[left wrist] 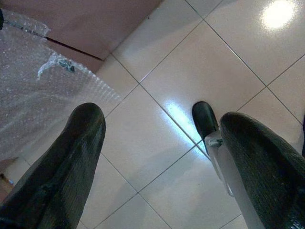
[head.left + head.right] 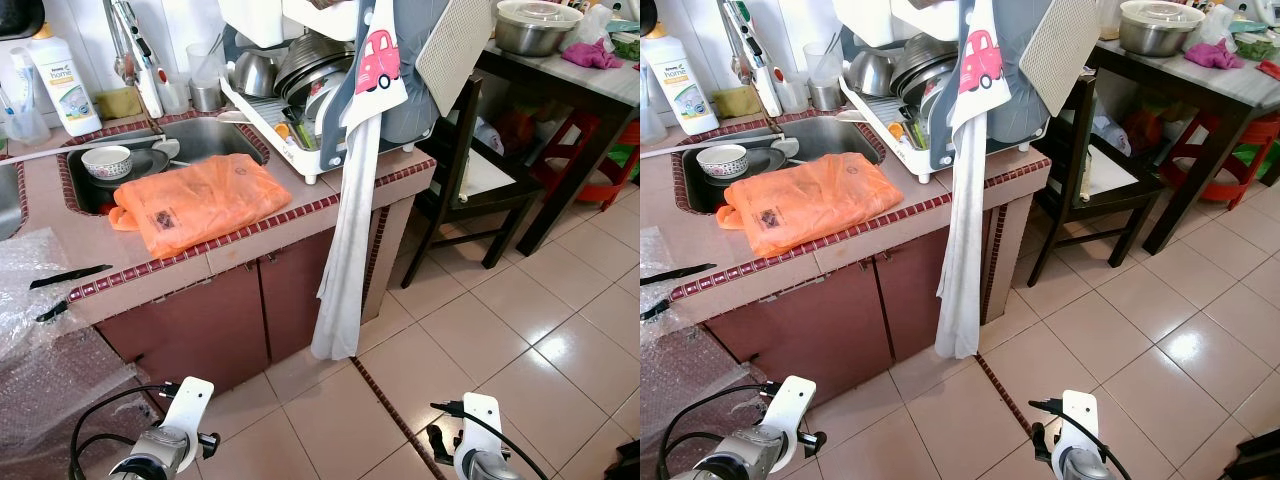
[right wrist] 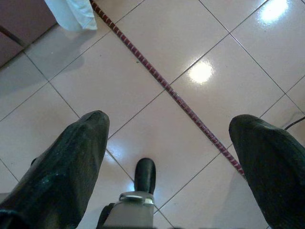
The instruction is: Kitchen organization
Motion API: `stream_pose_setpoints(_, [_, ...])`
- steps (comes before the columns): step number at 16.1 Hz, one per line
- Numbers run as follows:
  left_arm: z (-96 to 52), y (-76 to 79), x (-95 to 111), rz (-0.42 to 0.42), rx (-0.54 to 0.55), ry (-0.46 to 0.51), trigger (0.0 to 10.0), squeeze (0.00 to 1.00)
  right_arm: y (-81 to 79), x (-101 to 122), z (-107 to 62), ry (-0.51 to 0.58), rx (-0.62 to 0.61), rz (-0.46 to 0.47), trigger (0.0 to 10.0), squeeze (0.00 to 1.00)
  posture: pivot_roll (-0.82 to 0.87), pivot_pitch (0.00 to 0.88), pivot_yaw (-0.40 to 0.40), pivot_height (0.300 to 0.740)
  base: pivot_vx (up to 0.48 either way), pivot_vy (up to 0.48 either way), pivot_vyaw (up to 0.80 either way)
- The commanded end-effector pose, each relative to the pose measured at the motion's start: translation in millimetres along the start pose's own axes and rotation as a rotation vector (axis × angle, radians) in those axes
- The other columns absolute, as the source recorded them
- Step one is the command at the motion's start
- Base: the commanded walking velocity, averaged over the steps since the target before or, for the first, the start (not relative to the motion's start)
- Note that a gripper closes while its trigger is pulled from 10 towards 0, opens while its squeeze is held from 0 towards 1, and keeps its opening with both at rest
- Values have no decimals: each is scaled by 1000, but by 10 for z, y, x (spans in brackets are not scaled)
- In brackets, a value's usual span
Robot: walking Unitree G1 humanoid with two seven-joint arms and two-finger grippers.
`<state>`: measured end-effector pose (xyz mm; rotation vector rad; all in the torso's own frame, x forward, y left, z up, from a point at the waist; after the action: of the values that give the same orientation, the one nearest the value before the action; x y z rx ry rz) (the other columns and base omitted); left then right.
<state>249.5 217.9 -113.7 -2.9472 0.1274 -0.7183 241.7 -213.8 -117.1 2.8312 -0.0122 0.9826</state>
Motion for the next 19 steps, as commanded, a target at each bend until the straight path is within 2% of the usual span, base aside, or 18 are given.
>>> stream_pose_setpoints(1, [-46,486,460,-169,-172,239,10000,0,-140,-35,-1,-23,47,121,10000,0,-24,0,-23,740,0,0,0])
stream_pose_setpoints(2, [-33,554,387,-66,-164,212,10000,0,-22,-47,-9,-2,23,115,10000,0,-129,0,6,740,0,0,0])
stream_pose_setpoints(3, [-29,577,359,16,-160,203,10000,0,59,-89,-21,-1,11,106,10000,0,-128,0,3,740,0,0,0])
stream_pose_setpoints(4, [-27,567,351,61,-153,197,10000,0,113,-132,-32,-6,7,93,10000,0,-126,0,0,740,0,0,0])
stream_pose_setpoints(5, [-24,500,355,66,-135,193,10000,0,115,-183,-42,-15,15,60,10000,0,-116,0,-13,740,0,0,0])
stream_pose_setpoints(7, [-23,463,331,56,-144,183,10000,0,44,-161,-43,3,51,54,10000,0,-110,0,-28,740,0,0,0])
stream_pose_setpoints(8, [-16,402,292,25,-120,177,10000,0,-17,-139,-43,13,83,30,10000,0,-122,0,-18,740,0,0,0])
stream_pose_setpoints(9, [-9,378,240,-10,-109,170,10000,0,0,-115,-41,21,84,19,10000,0,-149,0,-8,740,0,0,0])
stream_pose_setpoints(10, [-8,352,176,7,-102,176,10000,0,62,-92,-39,29,66,19,10000,0,-164,0,-6,740,0,0,0])
stream_pose_setpoints(11, [-3,276,119,-11,-69,170,10000,0,131,-77,-43,40,56,24,10000,0,-151,0,-6,740,0,0,0])
stream_pose_setpoints(13, [-3,191,94,-69,-43,170,10000,0,149,-69,-48,49,67,23,10000,0,-140,0,-21,740,0,0,0])
stream_pose_setpoints(15, [-13,112,101,-100,-24,195,10000,0,186,-30,-53,70,80,-31,10000,0,-95,0,-45,740,0,0,0])
stream_pose_setpoints(16, [-34,79,216,-138,-21,249,10000,0,164,161,-49,145,101,-21,10000,0,-77,0,-50,740,0,0,0])
stream_pose_setpoints(17, [-55,144,353,-170,-64,295,10000,0,156,318,-51,205,106,-13,10000,0,-62,0,-55,740,0,0,0])
stream_pose_setpoints(18, [-90,217,510,-157,-105,354,10000,0,134,462,-62,262,123,3,10000,0,-53,0,-57,740,0,0,0])
stream_pose_setpoints(19, [-108,246,580,-153,-122,379,10000,0,118,517,-69,285,135,5,10000,0,-53,0,-57,740,0,0,0])
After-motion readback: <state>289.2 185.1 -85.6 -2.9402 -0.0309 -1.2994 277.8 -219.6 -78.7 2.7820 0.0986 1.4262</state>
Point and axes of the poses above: a point about 5 cm out from each wrist's last joint towards the gripper, its own z axis pointing out of the wrist towards the gripper, its own x axis along the axis of the wrist's last joint, y = z × x, the point moved 6 cm from there along z, pointing out of the wrist towards the gripper, and after that the axes turned 10 degrees about -z, right-handed, at the moved point
